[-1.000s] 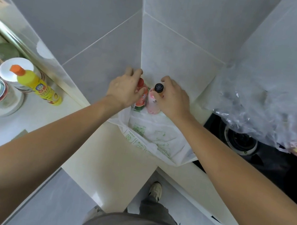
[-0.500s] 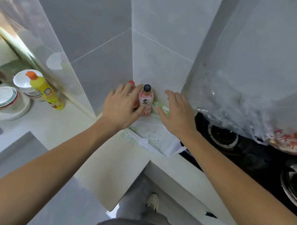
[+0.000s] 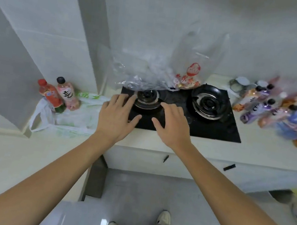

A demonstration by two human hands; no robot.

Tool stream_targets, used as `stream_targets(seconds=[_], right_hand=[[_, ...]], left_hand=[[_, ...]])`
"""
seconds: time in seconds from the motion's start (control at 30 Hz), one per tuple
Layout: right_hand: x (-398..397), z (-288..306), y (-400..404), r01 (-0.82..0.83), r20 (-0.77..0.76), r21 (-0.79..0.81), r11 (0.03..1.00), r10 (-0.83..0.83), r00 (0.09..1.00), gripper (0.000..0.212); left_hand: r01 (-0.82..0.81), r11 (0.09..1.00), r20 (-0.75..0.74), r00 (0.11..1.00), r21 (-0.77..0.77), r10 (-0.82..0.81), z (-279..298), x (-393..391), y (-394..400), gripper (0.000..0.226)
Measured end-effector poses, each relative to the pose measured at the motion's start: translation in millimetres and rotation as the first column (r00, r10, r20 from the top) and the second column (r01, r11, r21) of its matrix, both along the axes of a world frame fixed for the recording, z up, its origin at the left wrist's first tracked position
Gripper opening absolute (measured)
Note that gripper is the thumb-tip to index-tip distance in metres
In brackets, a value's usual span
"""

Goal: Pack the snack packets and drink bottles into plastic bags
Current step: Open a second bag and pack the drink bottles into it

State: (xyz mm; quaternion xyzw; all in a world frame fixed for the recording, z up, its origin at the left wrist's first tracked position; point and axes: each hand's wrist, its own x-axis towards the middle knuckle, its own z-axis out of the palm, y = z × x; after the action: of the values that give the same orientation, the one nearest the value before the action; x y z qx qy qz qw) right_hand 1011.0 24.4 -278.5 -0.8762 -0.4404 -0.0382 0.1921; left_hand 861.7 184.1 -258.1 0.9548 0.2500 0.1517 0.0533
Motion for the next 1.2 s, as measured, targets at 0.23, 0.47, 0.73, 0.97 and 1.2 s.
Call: stream_targets(seconds=[0.23, 0.47, 0.73, 0.97, 1.2], right_hand=[[78, 4, -150, 0.228, 0.006, 0.034, 0.973, -0.229, 0.973, 0.060], [182, -13, -321, 0.402, 0.015, 0.022, 0.915, -0.402, 0.915, 0.058], [299, -8, -466, 0.483, 0.011, -0.019, 0.875, -0.483, 0.876, 0.057], [398, -14, -518, 0.532, 0.006, -0.052, 0.845, -0.533, 0.846, 0.058], [509, -32, -533, 0.567, 0.018, -0.085, 0.819, -0.568, 0.823, 0.061]], left_hand=[[0.233, 0.972, -0.023, 0.972, 0.034, -0.232, 6, 122, -125, 0.068], [0.390, 0.921, -0.051, 0.920, 0.023, -0.388, -9, 265, -277, 0.067], [0.467, 0.884, -0.069, 0.881, -0.034, -0.468, -10, 399, -422, 0.064], [0.477, 0.874, -0.085, 0.871, -0.087, -0.484, -19, 494, -465, 0.062], [0.440, 0.886, -0.090, 0.886, -0.147, -0.455, -49, 602, -461, 0.059]])
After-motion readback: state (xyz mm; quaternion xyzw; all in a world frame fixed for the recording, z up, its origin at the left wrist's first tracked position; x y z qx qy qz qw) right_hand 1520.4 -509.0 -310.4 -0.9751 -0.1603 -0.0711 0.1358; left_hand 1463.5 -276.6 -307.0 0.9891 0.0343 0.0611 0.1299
